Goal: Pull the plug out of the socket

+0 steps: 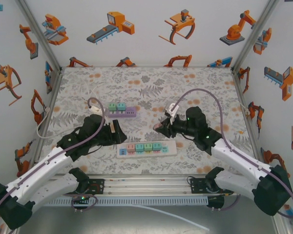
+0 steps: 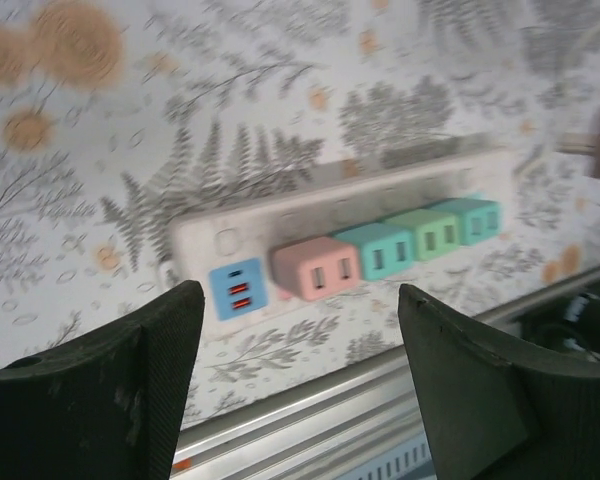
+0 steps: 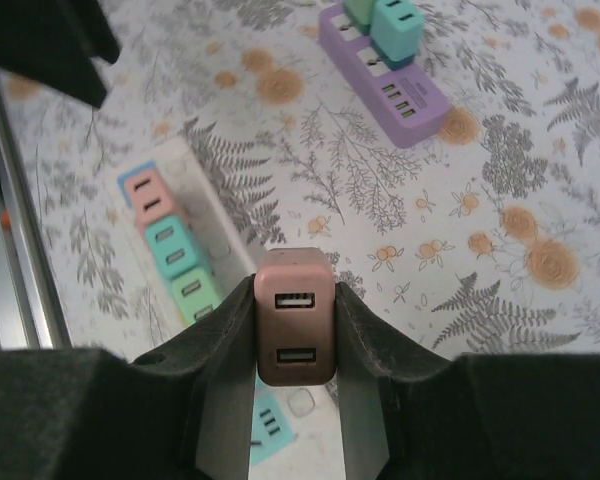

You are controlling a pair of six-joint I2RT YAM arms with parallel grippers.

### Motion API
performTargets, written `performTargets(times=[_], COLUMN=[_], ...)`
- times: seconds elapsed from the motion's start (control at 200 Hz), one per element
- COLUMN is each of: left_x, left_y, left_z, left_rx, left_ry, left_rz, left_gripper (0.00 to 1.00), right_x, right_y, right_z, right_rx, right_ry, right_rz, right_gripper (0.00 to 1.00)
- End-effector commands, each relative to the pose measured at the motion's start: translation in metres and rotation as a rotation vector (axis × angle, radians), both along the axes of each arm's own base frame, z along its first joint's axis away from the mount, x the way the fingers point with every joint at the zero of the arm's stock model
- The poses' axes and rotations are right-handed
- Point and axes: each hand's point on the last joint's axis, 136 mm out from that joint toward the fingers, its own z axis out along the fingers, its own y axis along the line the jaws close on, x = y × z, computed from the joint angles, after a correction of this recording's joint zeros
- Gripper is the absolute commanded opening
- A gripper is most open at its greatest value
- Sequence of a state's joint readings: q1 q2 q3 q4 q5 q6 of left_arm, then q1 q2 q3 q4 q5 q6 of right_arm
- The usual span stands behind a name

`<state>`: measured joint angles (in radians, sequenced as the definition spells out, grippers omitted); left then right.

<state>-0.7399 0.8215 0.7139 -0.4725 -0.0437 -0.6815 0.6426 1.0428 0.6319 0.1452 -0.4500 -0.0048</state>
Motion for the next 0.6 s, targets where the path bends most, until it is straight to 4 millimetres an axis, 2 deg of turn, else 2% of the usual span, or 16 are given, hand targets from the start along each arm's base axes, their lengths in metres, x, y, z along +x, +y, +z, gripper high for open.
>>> performTargets(times=[0.0, 0.1, 0.195, 0.285, 0.391, 0.446, 0.591], left_x=[-0.008, -0.017, -0.025, -0.028, -0.03, -0.031, -0.031], left_y=[-0.03, -0.048, -0.06, -0.068, -0.072, -0.073, -0.073], left_z=[0.049, 0.071, 0.084, 0.089, 0.088, 0.086, 0.081], left_rx=[-0.103, -0.162, -0.189, -0.189, -0.182, -0.177, -0.161], left_ry=[-0.129, -0.171, -0.192, -0.198, -0.196, -0.195, -0.192], left_rz=[-0.191, -0.311, -0.392, -0.433, -0.454, -0.459, -0.457], left_gripper=[0.74, 0.77, 0.83, 0.92, 1.0, 0.97, 0.97], right_x=[0.044, 0.071, 0.091, 0.098, 0.102, 0.102, 0.103], right_y=[-0.008, -0.029, -0.058, -0.081, -0.096, -0.1, -0.105], right_z=[0.025, 0.005, -0.036, -0.075, -0.107, -0.121, -0.151], right_rx=[0.234, 0.344, 0.409, 0.443, 0.465, 0.44, 0.396], right_ry=[0.243, 0.474, 0.709, 0.87, 0.946, 0.961, 0.998], right_rz=[-0.242, -0.424, -0.615, -0.733, -0.797, -0.821, -0.864], right_gripper=[0.18, 0.16, 0.16, 0.16, 0.17, 0.17, 0.19])
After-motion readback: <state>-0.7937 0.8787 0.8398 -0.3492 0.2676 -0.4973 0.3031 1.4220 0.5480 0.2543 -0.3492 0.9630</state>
